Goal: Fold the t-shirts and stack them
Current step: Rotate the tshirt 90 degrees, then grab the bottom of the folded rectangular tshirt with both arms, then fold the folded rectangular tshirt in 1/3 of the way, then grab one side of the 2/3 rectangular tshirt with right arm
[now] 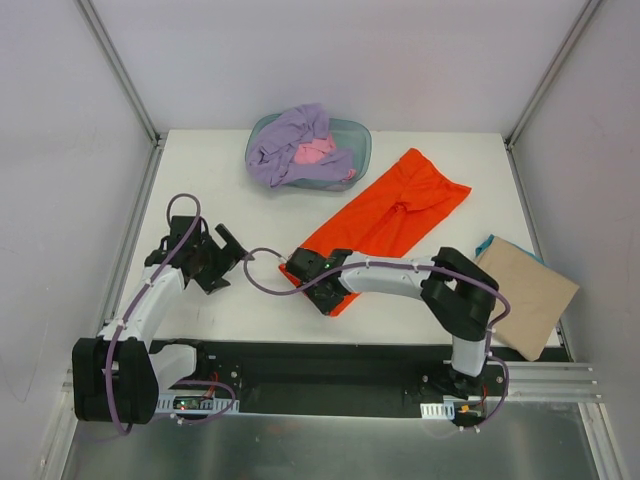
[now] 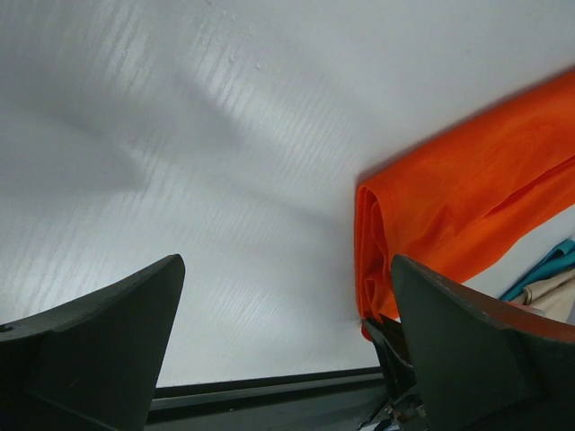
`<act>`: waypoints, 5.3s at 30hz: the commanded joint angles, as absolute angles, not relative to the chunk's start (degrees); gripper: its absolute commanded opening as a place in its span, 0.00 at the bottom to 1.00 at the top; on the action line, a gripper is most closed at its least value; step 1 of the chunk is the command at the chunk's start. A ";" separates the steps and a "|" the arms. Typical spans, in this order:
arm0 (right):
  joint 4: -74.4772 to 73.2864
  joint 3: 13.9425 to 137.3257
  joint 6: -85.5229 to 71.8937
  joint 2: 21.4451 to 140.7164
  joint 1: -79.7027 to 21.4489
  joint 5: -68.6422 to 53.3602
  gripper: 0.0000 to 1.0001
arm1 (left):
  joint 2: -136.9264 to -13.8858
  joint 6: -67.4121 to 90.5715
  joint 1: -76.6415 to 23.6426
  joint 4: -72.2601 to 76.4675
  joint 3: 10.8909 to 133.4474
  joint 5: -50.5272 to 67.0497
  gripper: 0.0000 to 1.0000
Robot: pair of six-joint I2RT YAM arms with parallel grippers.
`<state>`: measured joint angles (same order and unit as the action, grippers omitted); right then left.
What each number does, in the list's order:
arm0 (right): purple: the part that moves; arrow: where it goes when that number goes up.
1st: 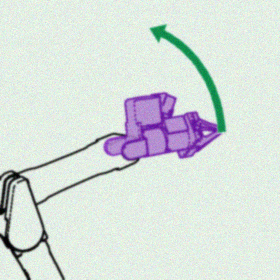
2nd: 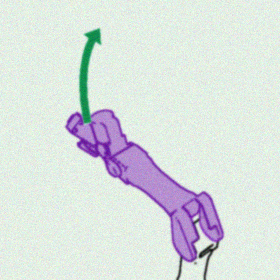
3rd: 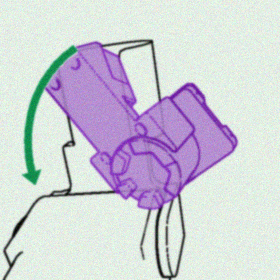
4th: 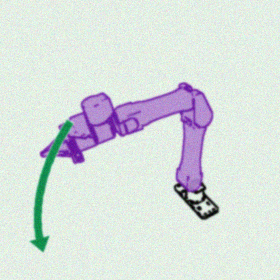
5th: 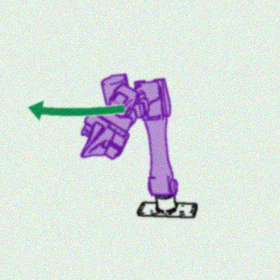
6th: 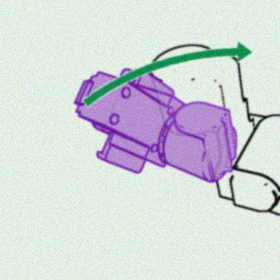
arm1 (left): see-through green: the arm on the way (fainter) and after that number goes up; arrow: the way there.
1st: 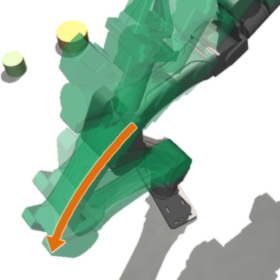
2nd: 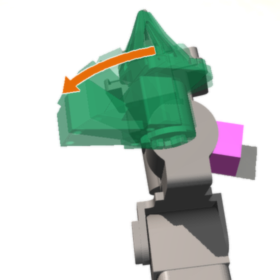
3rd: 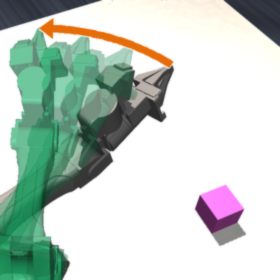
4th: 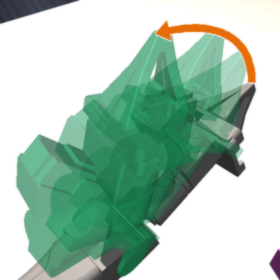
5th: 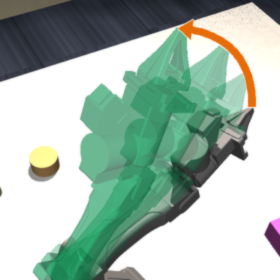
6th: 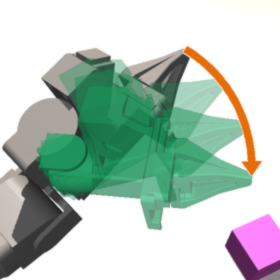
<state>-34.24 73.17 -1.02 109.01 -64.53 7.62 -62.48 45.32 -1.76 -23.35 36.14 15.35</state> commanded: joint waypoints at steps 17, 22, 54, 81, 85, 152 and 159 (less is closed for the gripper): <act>-37.45 44.49 -15.03 82.81 -67.41 2.11 0.01 | -64.86 52.99 -24.51 -13.81 28.31 26.36 0.94; -35.42 42.89 -14.42 81.04 -67.32 1.32 0.00 | -70.04 56.42 -30.31 -6.09 26.02 29.44 0.84; -36.03 42.36 -18.10 78.93 -75.49 4.31 0.01 | -80.78 59.85 -41.40 4.31 25.32 31.91 0.00; -55.47 55.46 -9.42 63.11 -57.25 22.61 0.03 | -87.17 48.26 -40.43 -2.10 58.52 25.40 0.00; -53.27 55.90 -5.54 64.07 -51.07 21.71 0.03 | -95.60 46.58 -40.25 -4.57 69.84 24.00 0.00; -31.19 67.05 1.58 91.74 -27.41 -6.35 0.97 | -79.93 43.94 -33.23 -10.89 55.14 14.08 0.99; -34.18 79.09 5.10 106.60 -33.22 -2.99 0.97 | -67.51 45.17 -29.71 -15.99 44.39 9.67 0.99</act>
